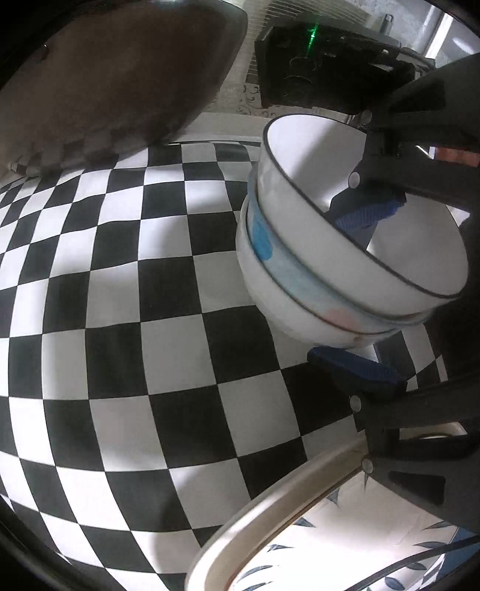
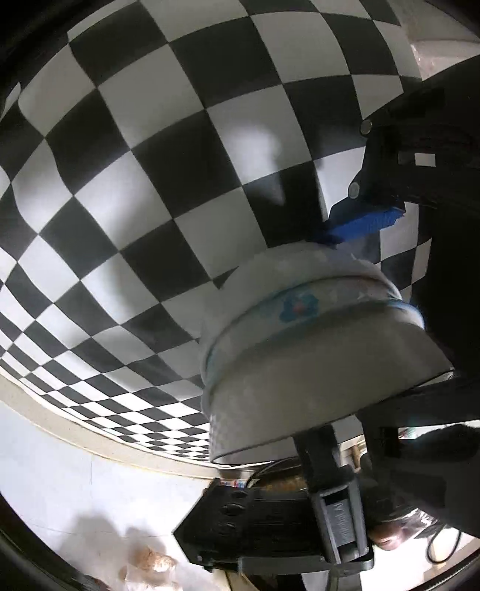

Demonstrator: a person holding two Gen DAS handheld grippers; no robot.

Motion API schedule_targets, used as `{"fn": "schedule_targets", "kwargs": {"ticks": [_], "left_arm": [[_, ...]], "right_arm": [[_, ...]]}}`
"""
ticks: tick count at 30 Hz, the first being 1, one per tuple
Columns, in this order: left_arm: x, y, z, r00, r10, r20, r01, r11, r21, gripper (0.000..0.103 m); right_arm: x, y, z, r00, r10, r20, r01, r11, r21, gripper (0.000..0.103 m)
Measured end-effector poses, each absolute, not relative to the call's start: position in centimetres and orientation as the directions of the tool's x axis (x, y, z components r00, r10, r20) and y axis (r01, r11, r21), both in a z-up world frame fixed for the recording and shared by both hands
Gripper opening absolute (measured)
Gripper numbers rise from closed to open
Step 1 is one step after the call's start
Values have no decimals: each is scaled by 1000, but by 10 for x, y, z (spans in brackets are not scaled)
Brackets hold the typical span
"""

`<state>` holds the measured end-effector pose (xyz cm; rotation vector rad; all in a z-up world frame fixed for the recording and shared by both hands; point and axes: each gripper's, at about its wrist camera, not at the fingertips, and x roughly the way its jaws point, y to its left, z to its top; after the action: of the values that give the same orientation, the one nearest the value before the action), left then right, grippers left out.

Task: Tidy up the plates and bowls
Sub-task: 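Carry the bowl stack over the plate stack and lower it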

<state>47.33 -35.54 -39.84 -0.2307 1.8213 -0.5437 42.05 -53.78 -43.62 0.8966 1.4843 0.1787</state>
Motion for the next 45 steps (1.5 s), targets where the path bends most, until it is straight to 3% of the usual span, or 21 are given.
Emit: {"fn": "schedule_targets", "kwargs": {"ticks": [26,45], "left_arm": [[464,-340,-340,-133,-388,-912,207,889,-409,59],[470,-201,-320,-16,-368,-930,3,930,-368,59]], "right_arm": [[447,-501,-367,184,577,-796,273,748,605,56],[510,-364,-350,41,624,-780,59,778,626,54]]}}
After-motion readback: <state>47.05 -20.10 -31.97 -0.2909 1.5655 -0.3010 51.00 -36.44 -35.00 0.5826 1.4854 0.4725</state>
